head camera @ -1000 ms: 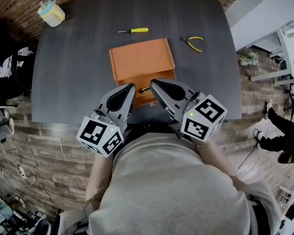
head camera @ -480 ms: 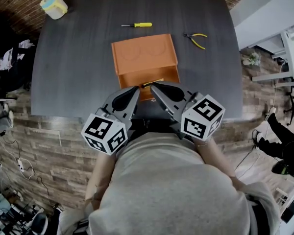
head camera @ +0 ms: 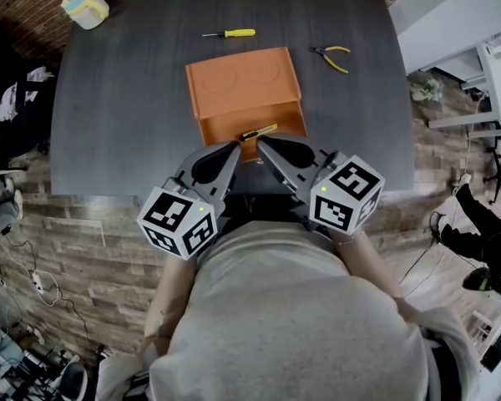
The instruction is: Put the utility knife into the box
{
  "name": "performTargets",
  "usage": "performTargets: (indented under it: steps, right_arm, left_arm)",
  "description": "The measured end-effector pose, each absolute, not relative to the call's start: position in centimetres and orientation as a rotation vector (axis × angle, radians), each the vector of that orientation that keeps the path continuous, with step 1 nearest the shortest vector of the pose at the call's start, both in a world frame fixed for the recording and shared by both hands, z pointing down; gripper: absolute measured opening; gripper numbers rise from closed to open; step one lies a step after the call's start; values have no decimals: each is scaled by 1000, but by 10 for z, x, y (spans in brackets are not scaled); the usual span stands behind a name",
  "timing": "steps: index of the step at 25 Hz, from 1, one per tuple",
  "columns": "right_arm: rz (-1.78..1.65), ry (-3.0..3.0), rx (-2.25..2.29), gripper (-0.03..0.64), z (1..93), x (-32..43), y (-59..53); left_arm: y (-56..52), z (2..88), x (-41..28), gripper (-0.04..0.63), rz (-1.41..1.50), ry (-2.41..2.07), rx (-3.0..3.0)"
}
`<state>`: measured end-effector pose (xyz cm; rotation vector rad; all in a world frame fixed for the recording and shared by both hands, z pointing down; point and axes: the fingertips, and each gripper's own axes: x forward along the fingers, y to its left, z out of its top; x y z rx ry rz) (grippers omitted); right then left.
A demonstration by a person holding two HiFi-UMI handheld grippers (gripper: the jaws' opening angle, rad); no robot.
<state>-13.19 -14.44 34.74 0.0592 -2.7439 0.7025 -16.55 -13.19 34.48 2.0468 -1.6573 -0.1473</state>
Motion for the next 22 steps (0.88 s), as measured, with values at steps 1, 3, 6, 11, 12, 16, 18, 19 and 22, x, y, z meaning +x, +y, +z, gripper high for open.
performTargets:
  steps: [1, 3, 6, 11, 12, 16, 18, 19, 22]
  right_arm:
    - [701, -2744, 67, 5, 348, -131, -145]
    - [701, -2753, 100, 5, 347, -130, -148]
    - [703, -2765, 132, 5, 345, -128, -151]
    - [694, -2758, 114, 5, 345, -128, -147]
    - [692, -2756, 107, 5, 345, -129, -146]
    - [698, -2745, 71, 5, 347, -131, -141]
    - [696, -2738, 62, 5, 349, -131, -139]
    - [692, -2735, 59, 5, 349, -130, -139]
    - [689, -2729, 58, 5, 351, -128, -137]
  left_arm:
    - [-132, 345, -165, 18, -146, -1653, 2049]
    - [-131, 345, -164, 18, -145, -1647, 2054]
    - [-130, 344, -164, 18, -145, -1644, 2060]
    - [-129, 341, -165, 18, -146, -1643, 2067]
    - [-129, 340, -166, 18, -146, -1643, 2068]
    - [-128, 341, -167, 18, -138, -1637, 2071]
    - [-128, 341, -166, 18, -123, -1627, 2082]
    - [-127, 341, -165, 18, -114, -1624, 2088]
    - [-125, 340, -164, 18, -102, -1619, 2099]
